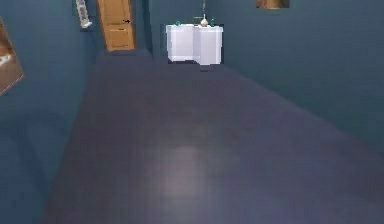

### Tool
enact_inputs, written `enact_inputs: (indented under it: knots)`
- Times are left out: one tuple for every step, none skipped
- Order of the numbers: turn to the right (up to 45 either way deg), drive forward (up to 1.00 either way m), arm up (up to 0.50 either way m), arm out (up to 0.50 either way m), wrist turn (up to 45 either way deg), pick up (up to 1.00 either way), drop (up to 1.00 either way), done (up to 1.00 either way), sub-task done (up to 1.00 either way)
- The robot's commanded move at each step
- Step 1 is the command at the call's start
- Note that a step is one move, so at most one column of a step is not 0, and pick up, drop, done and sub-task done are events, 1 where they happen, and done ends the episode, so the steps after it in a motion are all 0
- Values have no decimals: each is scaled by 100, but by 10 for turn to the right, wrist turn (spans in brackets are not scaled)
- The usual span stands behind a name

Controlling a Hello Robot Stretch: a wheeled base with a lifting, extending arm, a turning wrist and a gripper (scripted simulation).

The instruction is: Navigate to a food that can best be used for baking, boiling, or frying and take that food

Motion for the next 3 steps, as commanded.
enact_inputs:
  knots:
    - [0,100,0,0,0,0,0,0,0]
    - [0,100,0,0,0,0,0,0,0]
    - [0,100,0,0,0,0,0,0,0]
